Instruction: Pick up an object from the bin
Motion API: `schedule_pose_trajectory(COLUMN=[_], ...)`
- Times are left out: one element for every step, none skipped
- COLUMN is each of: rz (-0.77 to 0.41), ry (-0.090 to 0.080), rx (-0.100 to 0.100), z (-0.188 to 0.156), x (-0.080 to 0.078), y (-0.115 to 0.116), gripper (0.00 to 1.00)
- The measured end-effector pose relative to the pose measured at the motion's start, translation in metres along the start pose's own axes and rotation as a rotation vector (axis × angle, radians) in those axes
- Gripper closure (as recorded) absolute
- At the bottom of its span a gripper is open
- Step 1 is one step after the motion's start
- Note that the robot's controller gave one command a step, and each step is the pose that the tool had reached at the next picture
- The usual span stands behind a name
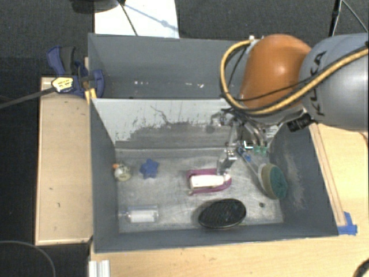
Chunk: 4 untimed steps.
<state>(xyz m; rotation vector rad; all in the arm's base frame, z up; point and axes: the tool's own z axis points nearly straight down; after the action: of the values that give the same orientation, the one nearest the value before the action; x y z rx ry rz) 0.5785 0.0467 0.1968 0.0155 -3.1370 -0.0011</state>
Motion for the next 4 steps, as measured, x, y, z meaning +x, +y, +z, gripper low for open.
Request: schedule_pose_trajectory(rz=[-0.079,0.039,0.048,0.132], ry=[-0.006,-0.012,-0.011,-0.003], rx=[0.001,0.000,-0.001,0.000], z=[0.128,0.095,0.083,0.125], x=[0.020,0.024,0.014,0.018], y=[-0.009,-0.017,-0.006,-0.017], gripper=[0.00,0.00,0.00,0.00])
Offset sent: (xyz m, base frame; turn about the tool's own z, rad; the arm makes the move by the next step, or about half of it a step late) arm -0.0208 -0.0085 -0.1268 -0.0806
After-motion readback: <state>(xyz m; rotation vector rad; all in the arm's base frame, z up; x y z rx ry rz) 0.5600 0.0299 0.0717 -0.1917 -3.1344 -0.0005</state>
